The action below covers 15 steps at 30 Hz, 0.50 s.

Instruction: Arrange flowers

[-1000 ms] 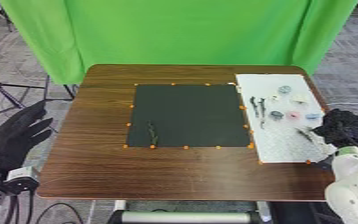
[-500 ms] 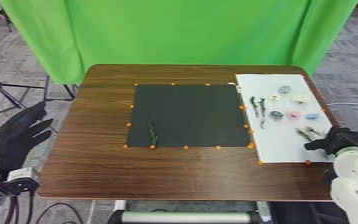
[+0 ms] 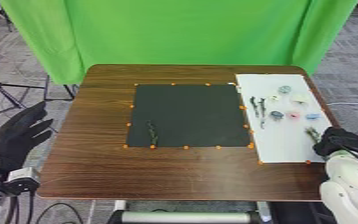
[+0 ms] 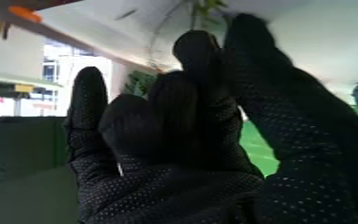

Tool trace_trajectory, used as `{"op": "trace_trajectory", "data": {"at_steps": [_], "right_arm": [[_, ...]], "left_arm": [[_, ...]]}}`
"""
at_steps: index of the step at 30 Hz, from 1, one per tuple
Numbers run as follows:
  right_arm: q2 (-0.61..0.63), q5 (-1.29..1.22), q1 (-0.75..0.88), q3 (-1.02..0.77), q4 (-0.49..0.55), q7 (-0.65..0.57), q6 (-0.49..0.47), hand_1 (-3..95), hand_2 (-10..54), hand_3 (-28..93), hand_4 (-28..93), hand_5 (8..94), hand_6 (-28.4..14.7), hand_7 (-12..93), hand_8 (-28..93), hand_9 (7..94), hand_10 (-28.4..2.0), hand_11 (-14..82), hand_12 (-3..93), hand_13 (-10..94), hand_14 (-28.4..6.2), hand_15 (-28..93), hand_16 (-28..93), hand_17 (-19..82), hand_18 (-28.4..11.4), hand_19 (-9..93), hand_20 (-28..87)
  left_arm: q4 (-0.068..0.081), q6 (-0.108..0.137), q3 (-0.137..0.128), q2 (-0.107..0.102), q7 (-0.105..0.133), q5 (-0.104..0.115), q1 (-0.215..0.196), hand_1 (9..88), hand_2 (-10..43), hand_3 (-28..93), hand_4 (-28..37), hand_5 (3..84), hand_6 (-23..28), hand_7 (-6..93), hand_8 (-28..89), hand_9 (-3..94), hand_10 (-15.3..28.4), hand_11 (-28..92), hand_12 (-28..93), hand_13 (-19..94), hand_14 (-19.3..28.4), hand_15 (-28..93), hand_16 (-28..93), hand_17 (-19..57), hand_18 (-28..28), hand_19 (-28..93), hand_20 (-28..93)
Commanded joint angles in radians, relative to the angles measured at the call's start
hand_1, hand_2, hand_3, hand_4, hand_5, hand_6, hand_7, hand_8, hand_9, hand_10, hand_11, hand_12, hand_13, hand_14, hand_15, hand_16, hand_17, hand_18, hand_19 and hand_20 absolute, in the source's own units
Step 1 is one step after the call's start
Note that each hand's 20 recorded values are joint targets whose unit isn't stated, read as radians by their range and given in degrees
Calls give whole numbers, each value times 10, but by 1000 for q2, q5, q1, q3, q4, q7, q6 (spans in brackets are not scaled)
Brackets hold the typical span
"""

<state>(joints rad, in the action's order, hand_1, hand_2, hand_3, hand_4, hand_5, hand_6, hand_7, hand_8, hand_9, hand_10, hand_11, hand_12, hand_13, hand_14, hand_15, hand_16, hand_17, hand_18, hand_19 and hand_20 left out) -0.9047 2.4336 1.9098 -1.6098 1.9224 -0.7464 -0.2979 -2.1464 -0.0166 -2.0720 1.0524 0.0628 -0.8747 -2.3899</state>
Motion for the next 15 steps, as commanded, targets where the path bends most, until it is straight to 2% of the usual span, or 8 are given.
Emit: {"op": "trace_trajectory", "data": {"at_steps": [1, 6, 15], "right_arm": [[-14, -26, 36, -11, 9, 52, 47, 426, -95, 853, -264, 621, 14, 664, 186, 689, -103, 638, 607, 660, -110, 877, 351, 216, -189, 707, 397], [-11, -32, 26, -23, 55, 69, 140, 397, -95, 862, -187, 649, -2, 670, 246, 725, -107, 686, 574, 703, -106, 900, 352, 252, -192, 739, 404], [-9, -117, -66, 11, 165, 82, 297, 392, -95, 860, -169, 665, -3, 656, 266, 749, -106, 692, 554, 725, -97, 896, 356, 274, -195, 758, 404]], "left_arm": [[-5, 4, -5, 11, -5, -4, -13, 232, -64, 709, -283, 224, 10, 225, -108, 176, 85, 152, 187, 149, 114, 219, 39, -90, 187, 393, 69], [-9, 6, -8, 13, -3, -5, -17, 231, -64, 710, -283, 222, 9, 226, -108, 176, 85, 151, 187, 149, 114, 219, 39, -90, 187, 394, 69], [-10, 7, -6, 10, -5, -5, -16, 232, -63, 710, -283, 224, 10, 226, -109, 176, 85, 152, 188, 148, 115, 220, 40, -90, 187, 394, 69]]}}
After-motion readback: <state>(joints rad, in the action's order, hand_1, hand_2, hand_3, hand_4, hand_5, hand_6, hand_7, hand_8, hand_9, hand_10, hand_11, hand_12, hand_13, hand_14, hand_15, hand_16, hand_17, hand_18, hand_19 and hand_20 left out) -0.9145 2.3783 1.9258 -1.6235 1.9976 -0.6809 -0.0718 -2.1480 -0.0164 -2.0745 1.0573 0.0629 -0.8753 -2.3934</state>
